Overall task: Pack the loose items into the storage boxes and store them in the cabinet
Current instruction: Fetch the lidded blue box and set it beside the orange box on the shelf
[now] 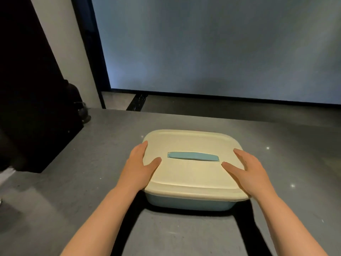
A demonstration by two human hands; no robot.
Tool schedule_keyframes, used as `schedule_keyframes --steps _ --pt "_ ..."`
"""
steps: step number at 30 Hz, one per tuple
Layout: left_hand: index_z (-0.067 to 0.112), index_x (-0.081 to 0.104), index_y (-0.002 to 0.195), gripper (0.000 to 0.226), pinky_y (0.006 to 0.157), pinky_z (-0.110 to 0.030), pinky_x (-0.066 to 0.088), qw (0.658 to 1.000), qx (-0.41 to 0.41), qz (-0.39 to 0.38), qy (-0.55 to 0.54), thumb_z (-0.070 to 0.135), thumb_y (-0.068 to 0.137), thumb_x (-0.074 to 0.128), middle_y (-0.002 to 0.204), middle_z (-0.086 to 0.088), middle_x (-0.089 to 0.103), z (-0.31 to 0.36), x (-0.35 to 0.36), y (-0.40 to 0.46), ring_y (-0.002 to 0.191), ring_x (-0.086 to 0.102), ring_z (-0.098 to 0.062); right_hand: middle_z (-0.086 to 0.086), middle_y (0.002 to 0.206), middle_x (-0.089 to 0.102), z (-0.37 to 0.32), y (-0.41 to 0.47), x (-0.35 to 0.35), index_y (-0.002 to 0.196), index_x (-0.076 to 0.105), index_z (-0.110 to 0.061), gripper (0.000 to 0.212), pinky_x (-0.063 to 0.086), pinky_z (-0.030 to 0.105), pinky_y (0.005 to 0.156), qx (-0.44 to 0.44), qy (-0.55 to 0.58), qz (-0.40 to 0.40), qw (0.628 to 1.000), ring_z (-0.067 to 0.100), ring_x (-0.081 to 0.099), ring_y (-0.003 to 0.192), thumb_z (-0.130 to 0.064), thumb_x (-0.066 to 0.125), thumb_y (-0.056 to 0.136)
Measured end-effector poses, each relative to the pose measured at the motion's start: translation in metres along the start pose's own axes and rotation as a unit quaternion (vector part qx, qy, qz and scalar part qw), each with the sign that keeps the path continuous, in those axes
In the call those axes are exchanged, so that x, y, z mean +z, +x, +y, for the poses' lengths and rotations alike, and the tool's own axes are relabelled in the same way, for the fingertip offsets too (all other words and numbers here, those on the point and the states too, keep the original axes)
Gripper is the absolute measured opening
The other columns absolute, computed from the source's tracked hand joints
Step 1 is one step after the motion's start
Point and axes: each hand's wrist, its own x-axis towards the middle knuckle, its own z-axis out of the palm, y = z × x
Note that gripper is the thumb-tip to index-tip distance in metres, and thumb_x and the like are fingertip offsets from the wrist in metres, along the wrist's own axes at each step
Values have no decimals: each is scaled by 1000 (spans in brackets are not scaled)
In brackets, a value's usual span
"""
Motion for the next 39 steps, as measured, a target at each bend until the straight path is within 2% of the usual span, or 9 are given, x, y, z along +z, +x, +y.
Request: schedule_keyframes --steps 3,7,11,17,21,25,33,36,39 --pt "29 25 146 72 103 -24 21 1000 -7 8 -23 42 85 61 155 5 17 -6 2 1 139 24 -13 -8 140 41 2 0 1 134 46 -38 63 29 24 96 -2 20 -14 1000 10 38 127 -50 69 76" --pt "30 31 143 70 100 -33 31 999 -42 27 -22 38 83 65 146 -1 36 0 1 3 131 37 -21 -8 141 37 3 -2 0 132 51 -32 57 30 26 100 -24 20 -5 1000 12 36 130 -47 68 79" --pt "23 37 141 66 101 -35 32 995 -54 83 14 32 83 67 144 -4 39 12 5 -9 129 39 -24 -8 137 37 3 -7 -2 131 54 -25 56 31 19 90 -45 30 5 999 7 45 119 -41 70 80" --pt "20 48 133 62 90 -38 42 989 -84 117 13 33 77 72 132 -8 50 15 -1 -39 111 51 -24 0 152 31 4 -12 -7 151 8 -20 105 32 36 104 26 63 -34 997 23 33 137 -48 73 74" --pt "19 46 135 64 87 -34 39 984 -85 158 3 32 78 71 132 -6 49 12 3 -58 109 48 -18 -2 111 64 3 -15 -5 126 51 -15 77 41 31 74 63 93 19 993 19 54 92 -49 80 63" --pt "21 44 137 65 97 -44 42 982 -99 159 11 37 79 68 133 -6 49 13 6 -60 116 50 -27 -26 81 55 1 -22 -4 114 62 -23 60 39 25 67 29 122 61 990 16 59 88 -40 83 61" --pt "17 28 145 86 101 -45 36 971 -146 187 -14 42 76 71 146 -7 38 13 13 -63 128 41 -29 1 115 64 -5 -26 -13 130 53 -17 68 45 32 81 6 12 31 999 23 56 109 -46 74 73" --pt "13 35 142 83 95 -41 40 965 -178 181 -72 41 74 74 138 -7 47 18 15 -66 123 47 -29 6 153 28 -22 -40 -2 147 25 -21 61 24 38 110 -86 -199 17 976 24 23 140 -41 46 94" --pt "14 51 127 61 81 -31 40 966 -146 189 -95 34 74 74 118 -1 58 21 13 -68 103 54 -19 -2 160 0 -51 -55 33 150 12 -31 53 2 37 117 -227 -229 -69 944 17 -1 146 -38 25 100"
